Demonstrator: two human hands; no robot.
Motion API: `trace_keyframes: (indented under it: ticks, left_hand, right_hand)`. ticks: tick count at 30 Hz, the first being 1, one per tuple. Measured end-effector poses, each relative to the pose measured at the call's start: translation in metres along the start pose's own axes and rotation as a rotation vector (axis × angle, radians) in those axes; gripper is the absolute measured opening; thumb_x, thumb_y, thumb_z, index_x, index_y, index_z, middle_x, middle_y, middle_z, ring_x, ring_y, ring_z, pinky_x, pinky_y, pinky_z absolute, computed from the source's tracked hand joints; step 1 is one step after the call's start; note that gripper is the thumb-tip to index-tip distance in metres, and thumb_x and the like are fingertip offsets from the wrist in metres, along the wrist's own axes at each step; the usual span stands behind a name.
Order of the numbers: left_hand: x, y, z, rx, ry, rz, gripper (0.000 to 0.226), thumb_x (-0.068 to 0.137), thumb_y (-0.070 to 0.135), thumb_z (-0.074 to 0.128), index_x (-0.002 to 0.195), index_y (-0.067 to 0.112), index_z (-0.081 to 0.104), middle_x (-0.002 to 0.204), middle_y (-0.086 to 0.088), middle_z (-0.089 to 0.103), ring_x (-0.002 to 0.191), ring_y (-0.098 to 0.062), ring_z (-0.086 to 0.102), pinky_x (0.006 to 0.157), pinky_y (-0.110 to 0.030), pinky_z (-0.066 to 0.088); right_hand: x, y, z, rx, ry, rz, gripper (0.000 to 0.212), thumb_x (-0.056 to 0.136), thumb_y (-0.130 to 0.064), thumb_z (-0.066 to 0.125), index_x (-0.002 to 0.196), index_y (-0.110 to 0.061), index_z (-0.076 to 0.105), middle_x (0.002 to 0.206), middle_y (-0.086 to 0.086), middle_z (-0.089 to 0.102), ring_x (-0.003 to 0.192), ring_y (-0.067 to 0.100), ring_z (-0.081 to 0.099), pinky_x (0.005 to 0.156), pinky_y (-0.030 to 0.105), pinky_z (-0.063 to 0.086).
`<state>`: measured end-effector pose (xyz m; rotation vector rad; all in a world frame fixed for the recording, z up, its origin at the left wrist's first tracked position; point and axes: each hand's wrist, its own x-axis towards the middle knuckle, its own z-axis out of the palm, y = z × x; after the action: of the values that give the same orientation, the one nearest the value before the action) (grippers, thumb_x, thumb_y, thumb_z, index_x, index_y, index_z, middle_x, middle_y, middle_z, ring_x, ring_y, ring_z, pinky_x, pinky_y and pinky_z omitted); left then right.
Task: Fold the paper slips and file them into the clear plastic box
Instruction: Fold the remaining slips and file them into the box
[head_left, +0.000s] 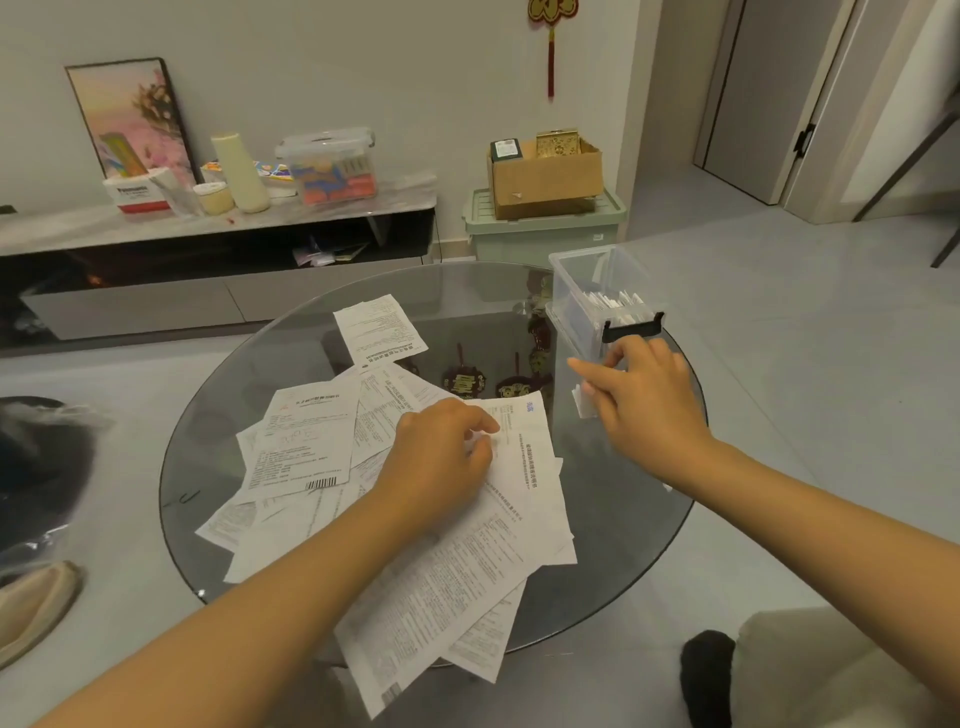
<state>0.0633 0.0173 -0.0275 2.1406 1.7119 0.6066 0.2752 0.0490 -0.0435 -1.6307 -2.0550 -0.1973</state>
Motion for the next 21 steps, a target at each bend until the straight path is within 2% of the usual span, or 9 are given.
trace_keyframes:
  ticks: [3, 5, 7, 9, 12, 17, 21]
  left_hand:
    - [-0.011, -0.004, -0.008, 0.074, -0.018, -0.004, 0.023, 0.095, 0.027, 0.049, 0.113, 0.027, 0.062, 0.121, 0.008, 0.057, 0.110, -0.009, 0.050, 0.109, -0.039, 0.026]
    - [-0.015, -0.005, -0.008, 0.136, -0.083, 0.013, 0.028, 0.093, 0.038, 0.051, 0.119, 0.030, 0.057, 0.129, 0.008, 0.052, 0.119, -0.011, 0.044, 0.111, -0.039, 0.021]
    - [-0.022, -0.007, -0.008, 0.216, -0.184, 0.008, 0.047, 0.088, 0.051, 0.053, 0.129, 0.032, 0.047, 0.137, 0.007, 0.043, 0.127, -0.013, 0.036, 0.109, -0.039, 0.019]
    - [-0.027, -0.011, -0.008, 0.289, -0.286, 0.003, 0.065, 0.083, 0.059, 0.055, 0.138, 0.032, 0.035, 0.142, 0.005, 0.033, 0.131, -0.015, 0.028, 0.109, -0.039, 0.020]
    - [-0.030, -0.017, -0.009, 0.270, -0.315, -0.016, 0.079, 0.078, 0.061, 0.060, 0.142, 0.030, 0.028, 0.144, 0.004, 0.028, 0.133, -0.016, 0.023, 0.109, -0.039, 0.024]
    - [-0.028, -0.018, -0.008, 0.128, -0.276, -0.072, 0.083, 0.071, 0.053, 0.073, 0.140, 0.029, 0.034, 0.140, 0.005, 0.033, 0.129, -0.014, 0.029, 0.104, -0.033, 0.032]
    - [-0.023, -0.015, -0.007, -0.087, -0.135, -0.100, 0.057, 0.081, 0.025, 0.072, 0.131, 0.030, 0.047, 0.125, 0.005, 0.052, 0.113, -0.012, 0.048, 0.089, -0.020, 0.037]
  right_hand:
    - [-0.002, -0.022, 0.000, 0.022, -0.012, -0.045, 0.029, 0.090, -0.021, 0.058, 0.118, -0.024, 0.065, 0.098, 0.008, 0.056, 0.097, 0.030, 0.047, 0.081, 0.036, 0.030]
    - [-0.004, -0.032, 0.002, 0.033, -0.048, -0.060, 0.031, 0.093, -0.028, 0.052, 0.124, -0.029, 0.060, 0.103, 0.002, 0.053, 0.101, 0.023, 0.041, 0.084, 0.031, 0.025]
    - [-0.008, -0.043, 0.005, 0.051, -0.094, -0.096, 0.034, 0.095, -0.034, 0.047, 0.128, -0.031, 0.055, 0.105, -0.002, 0.049, 0.102, 0.018, 0.036, 0.082, 0.025, 0.020]
    - [-0.012, -0.050, 0.007, 0.075, -0.131, -0.130, 0.035, 0.096, -0.036, 0.045, 0.129, -0.031, 0.055, 0.105, -0.003, 0.048, 0.102, 0.017, 0.036, 0.083, 0.025, 0.021]
    - [-0.018, -0.059, 0.009, 0.090, -0.202, -0.157, 0.034, 0.097, -0.037, 0.042, 0.127, -0.032, 0.057, 0.107, -0.002, 0.049, 0.104, 0.019, 0.036, 0.083, 0.027, 0.020]
    - [-0.028, -0.066, 0.011, 0.103, -0.373, -0.160, 0.038, 0.095, -0.046, 0.040, 0.129, -0.033, 0.054, 0.109, -0.005, 0.049, 0.106, 0.015, 0.034, 0.089, 0.027, 0.020]
    - [-0.027, -0.070, 0.009, 0.171, -0.409, -0.104, 0.040, 0.092, -0.049, 0.045, 0.125, -0.030, 0.058, 0.106, -0.005, 0.051, 0.105, 0.014, 0.036, 0.088, 0.025, 0.019]
